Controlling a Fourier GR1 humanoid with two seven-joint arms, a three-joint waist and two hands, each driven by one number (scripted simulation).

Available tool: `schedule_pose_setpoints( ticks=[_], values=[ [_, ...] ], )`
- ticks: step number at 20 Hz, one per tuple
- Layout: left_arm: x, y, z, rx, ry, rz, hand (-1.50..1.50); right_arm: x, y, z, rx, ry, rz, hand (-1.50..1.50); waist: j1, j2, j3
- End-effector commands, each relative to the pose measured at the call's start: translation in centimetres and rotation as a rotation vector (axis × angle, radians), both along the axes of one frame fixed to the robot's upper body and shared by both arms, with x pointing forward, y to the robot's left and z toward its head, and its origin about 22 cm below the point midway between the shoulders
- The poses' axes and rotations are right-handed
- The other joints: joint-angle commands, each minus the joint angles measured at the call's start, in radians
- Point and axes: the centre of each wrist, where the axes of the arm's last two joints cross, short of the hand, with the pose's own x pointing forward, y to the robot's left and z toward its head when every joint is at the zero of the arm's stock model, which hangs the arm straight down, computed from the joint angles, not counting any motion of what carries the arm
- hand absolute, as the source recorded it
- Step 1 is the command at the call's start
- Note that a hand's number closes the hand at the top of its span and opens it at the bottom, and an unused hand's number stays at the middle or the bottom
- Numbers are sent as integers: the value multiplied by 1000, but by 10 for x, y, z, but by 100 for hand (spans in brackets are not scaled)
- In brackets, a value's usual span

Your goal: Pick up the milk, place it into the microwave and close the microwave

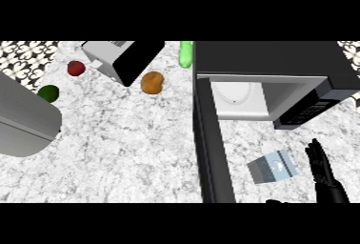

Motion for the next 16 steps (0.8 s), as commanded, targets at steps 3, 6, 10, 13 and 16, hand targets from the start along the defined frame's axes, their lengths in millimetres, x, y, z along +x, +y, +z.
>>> schedule_pose_setpoints(
  ticks=[3, 6, 10, 13, 16],
  values=[
    [-16, -1, 26, -80, -116, -28, -150, -12, -24, -40, -72, 34, -6, -150, 4, -1, 0],
    [-16, -1, 33, -65, -127, -23, -150, 4, -22, -52, -87, 33, 17, -150, 0, 2, 0],
    [-22, 9, 25, -60, -116, -13, -150, 6, -5, -70, -46, 16, 36, -150, -5, 1, 0],
    [-26, -5, 38, -77, -121, -32, -150, 17, -8, -84, -38, 0, 26, -150, 4, 3, 2],
    [-30, 8, 14, -84, -112, -24, -150, 29, -16, -89, -2, 6, 60, -150, 5, 2, 1]
  ],
)
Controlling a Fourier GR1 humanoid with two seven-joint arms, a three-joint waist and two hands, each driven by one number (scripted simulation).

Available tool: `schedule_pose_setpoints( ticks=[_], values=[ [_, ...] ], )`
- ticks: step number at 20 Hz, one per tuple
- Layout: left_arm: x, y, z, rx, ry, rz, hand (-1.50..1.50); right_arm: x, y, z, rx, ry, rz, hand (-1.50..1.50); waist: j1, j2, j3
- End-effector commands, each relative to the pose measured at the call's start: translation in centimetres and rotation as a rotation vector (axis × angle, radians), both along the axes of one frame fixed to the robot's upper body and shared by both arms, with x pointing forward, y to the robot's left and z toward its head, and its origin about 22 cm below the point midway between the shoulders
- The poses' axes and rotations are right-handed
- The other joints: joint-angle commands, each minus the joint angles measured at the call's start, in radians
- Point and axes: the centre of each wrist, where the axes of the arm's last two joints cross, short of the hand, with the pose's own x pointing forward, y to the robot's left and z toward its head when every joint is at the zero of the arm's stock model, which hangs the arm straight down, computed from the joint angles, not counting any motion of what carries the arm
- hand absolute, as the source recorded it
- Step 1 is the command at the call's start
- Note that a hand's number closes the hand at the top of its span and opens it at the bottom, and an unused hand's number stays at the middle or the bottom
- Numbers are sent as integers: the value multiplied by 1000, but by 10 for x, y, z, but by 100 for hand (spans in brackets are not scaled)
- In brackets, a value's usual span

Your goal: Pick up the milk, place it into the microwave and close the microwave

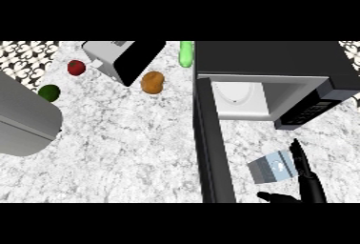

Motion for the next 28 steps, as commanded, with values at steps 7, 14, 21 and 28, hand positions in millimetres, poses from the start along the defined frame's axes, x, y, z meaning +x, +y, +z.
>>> schedule_pose_setpoints(
  ticks=[7, 14, 21, 28],
  values=[
    [-12, -4, 37, -66, -91, -42, -150, 22, 10, -29, 137, -18, 16, 150, 5, 2, 1],
    [-17, 4, 21, -83, -110, -42, -150, 35, -1, -28, 122, -59, 117, 150, 0, 2, 0],
    [-18, 5, 28, -88, -96, -39, -150, 51, -6, -23, 174, -112, 183, 150, -3, 5, 1],
    [-13, -4, 24, -108, -121, -56, -150, 73, 6, -18, 193, -134, 254, 150, -2, 8, 2]
  ],
)
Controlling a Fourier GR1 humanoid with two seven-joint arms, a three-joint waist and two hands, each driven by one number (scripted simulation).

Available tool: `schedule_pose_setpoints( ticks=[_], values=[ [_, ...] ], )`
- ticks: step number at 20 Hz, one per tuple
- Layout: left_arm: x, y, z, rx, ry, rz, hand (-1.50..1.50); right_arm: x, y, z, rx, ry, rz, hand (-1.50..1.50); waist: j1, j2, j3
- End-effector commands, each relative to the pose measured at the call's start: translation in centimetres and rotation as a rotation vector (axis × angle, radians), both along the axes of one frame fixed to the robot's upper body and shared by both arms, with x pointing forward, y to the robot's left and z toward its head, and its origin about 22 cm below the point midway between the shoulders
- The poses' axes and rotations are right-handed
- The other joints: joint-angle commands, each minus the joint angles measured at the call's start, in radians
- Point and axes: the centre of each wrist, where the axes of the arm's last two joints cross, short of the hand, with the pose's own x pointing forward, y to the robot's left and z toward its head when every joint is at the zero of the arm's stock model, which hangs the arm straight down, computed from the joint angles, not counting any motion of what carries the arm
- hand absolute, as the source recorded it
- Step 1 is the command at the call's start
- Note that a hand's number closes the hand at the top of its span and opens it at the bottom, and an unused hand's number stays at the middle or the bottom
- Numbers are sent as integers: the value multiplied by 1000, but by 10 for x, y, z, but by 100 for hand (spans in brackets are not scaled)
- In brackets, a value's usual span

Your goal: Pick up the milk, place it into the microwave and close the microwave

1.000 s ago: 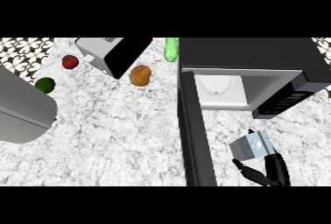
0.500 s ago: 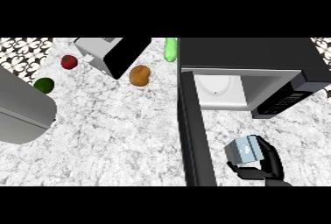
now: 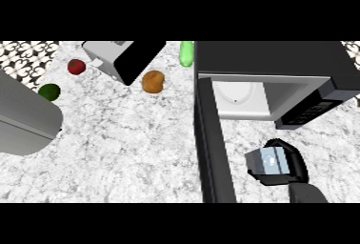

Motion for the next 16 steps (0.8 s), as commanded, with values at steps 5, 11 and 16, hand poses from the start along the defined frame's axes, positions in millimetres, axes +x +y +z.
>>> schedule_pose_setpoints(
  ticks=[5, 11, 16],
  values=[
    [7, -1, 23, -44, -88, -4, -150, 35, -2, 22, -20, -105, 89, 150, -11, 0, -1],
    [12, -4, 28, -54, -100, -10, -150, 71, 16, 44, -48, -140, 67, 150, -7, 2, -1],
    [7, 6, 22, -31, -84, 11, -150, 101, 5, 73, -81, -121, 67, 150, 5, 4, -1]
  ],
)
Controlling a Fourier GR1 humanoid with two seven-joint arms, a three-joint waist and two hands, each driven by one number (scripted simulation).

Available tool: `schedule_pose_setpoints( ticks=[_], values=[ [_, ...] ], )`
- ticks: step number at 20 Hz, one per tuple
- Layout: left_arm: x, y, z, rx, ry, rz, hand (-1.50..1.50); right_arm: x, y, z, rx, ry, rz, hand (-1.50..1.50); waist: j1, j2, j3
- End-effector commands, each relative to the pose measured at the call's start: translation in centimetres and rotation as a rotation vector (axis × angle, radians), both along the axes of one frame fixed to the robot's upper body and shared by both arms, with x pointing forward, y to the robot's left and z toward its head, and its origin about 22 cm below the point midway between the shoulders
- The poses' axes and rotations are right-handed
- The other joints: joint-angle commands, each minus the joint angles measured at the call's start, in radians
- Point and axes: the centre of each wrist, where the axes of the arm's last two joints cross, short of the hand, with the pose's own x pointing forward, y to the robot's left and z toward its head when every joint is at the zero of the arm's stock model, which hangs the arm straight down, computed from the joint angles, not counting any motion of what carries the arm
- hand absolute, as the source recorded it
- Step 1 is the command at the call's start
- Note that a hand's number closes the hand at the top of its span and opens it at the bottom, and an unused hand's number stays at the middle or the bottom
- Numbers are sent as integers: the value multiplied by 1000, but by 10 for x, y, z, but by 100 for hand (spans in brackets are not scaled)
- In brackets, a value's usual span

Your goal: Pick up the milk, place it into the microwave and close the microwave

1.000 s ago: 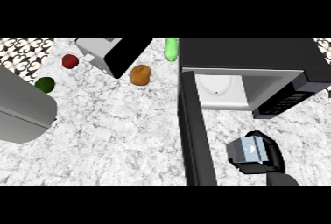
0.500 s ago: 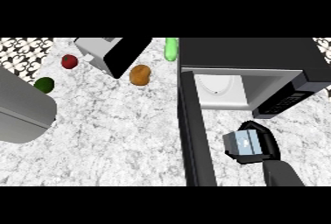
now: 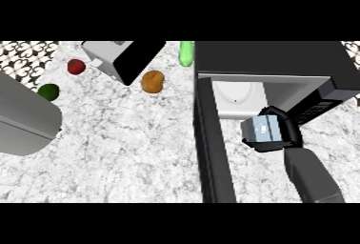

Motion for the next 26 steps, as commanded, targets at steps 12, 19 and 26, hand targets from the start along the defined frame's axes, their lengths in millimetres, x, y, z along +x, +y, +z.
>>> schedule_pose_setpoints(
  ticks=[12, 19, 26],
  values=[
    [19, 2, 10, -42, -134, -53, -150, 73, -5, 81, -96, 8, -48, 150, 44, 17, 1],
    [25, 2, 7, -33, -140, -78, -150, 80, -7, 93, -240, -64, -187, 150, 72, 23, -1],
    [33, 7, -3, -38, -138, -97, -150, 75, -10, 87, -238, -71, -277, 150, 98, 40, -1]
  ],
)
